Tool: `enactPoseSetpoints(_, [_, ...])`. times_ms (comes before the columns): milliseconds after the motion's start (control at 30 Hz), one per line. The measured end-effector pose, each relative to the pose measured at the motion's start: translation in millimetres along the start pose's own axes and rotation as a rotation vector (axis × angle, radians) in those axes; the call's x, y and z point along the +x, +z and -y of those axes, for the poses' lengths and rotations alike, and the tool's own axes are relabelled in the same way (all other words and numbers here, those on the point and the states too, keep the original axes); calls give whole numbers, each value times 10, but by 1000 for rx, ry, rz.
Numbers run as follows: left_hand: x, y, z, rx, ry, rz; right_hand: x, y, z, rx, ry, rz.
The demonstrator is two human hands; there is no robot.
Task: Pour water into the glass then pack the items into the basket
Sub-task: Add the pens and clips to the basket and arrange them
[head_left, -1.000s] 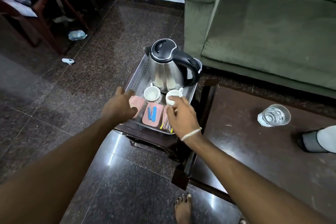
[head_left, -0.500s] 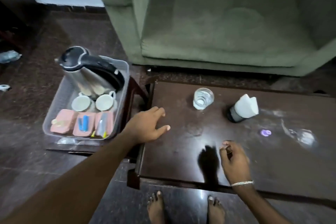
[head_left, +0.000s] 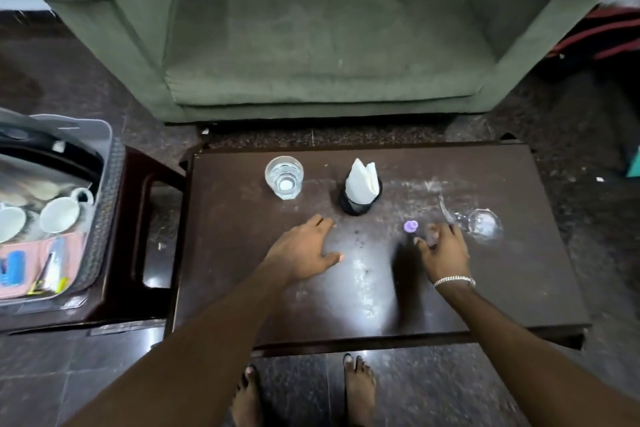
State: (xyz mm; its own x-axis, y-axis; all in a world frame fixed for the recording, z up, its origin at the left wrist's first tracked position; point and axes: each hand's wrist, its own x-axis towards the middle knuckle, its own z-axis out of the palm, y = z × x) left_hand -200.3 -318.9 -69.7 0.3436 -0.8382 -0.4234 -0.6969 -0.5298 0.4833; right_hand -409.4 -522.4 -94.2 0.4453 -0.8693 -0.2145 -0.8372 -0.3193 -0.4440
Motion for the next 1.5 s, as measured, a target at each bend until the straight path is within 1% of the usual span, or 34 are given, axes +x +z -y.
enactPoseSetpoints(100, [119,38,-35,18,-16,-8,195,32,-49,12,12,66])
enactPoseSetpoints(233, [192,90,1,27,-31,-34,389,121,-50,-19,-60,117])
enactPoseSetpoints(400, [196,104,100,23,-44,-52,525,309,13,-112,-79,270])
enactPoseSetpoints(467, [126,96,149,0,-56,-60,426,353,62,-66,-51,267])
enactPoseSetpoints(533, [-13,81,221,-17,-65,-70,229,399,207,77,-42,273])
enactPoseSetpoints(633, [-274,-24,332,2,-59,-93,-113,430,602,360,-64,374])
enactPoseSetpoints(733, [-641,-321,564,19,-96,-152,-447,437,1161,578,-76,502])
enactPoseSetpoints(933, [-1638,-981,1299,-2,-228,-291,-1032,581,2506,786,-218,650])
enactPoseSetpoints(1067, [-2428,-1257,1968,-17,-417,-427,-1469,856,3455,793,-331,751])
enactPoseSetpoints(1233, [-3211,-1386,2674,-71,-606,-507,-1903,1290,4295,739,-417,807])
enactPoseSetpoints(1433, [-3510,-1422,3103,-85,-661,-523,-2215,1790,4856,529,-512,795])
enactPoseSetpoints(1500, [-3535,-1404,3217,-82,-669,-518,-2295,1950,4995,433,-541,761])
